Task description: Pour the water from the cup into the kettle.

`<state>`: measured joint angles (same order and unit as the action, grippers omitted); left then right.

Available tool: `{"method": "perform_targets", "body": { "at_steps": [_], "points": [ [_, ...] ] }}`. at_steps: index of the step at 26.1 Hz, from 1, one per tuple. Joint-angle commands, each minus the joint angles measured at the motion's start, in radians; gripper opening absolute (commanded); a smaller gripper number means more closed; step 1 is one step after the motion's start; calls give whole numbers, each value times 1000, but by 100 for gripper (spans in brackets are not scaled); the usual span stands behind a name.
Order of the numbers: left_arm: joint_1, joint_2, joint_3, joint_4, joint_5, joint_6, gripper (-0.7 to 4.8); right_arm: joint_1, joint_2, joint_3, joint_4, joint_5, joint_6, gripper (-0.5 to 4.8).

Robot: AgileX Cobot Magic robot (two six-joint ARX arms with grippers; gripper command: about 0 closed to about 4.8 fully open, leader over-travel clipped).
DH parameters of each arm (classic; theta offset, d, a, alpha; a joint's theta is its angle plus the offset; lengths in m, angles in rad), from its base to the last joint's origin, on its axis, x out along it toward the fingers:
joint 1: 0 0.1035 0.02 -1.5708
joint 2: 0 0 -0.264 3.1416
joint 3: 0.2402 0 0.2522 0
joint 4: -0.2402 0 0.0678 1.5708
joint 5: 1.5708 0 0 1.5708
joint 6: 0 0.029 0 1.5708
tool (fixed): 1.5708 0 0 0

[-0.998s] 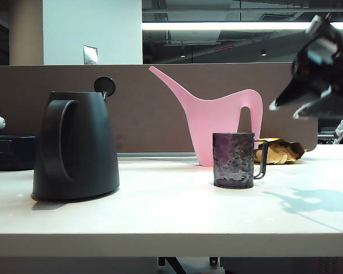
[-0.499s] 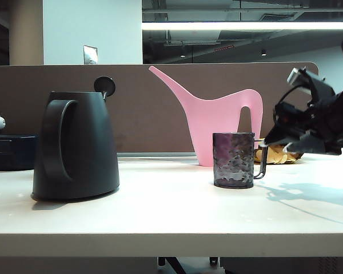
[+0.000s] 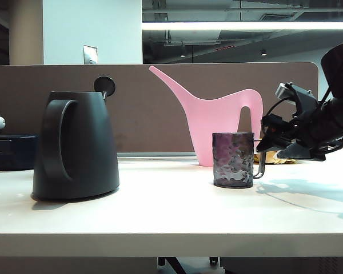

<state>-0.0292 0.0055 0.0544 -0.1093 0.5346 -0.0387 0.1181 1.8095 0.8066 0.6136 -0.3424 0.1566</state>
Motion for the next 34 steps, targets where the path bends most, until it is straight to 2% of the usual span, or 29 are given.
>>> {"method": "perform_targets", "body": {
  "at_steps": [1, 5, 6, 8, 22, 34],
  "points": [
    [0, 1, 8, 13, 4, 1, -5, 0, 33, 39, 9, 0, 1, 257],
    [0, 1, 8, 13, 3, 2, -5, 1, 74, 64, 8, -1, 1, 136],
    [0, 1, 8, 13, 3, 3, -5, 1, 82, 64, 16, -1, 1, 62],
    [0, 1, 8, 13, 1, 4, -5, 1, 86, 64, 20, 0, 0, -8],
    [0, 1, 8, 12, 1, 4, -5, 3, 27, 64, 32, 0, 0, -9],
    [0, 1, 8, 13, 1, 4, -5, 4, -212, 80, -151, 16, -8, -9]
  ]
}}
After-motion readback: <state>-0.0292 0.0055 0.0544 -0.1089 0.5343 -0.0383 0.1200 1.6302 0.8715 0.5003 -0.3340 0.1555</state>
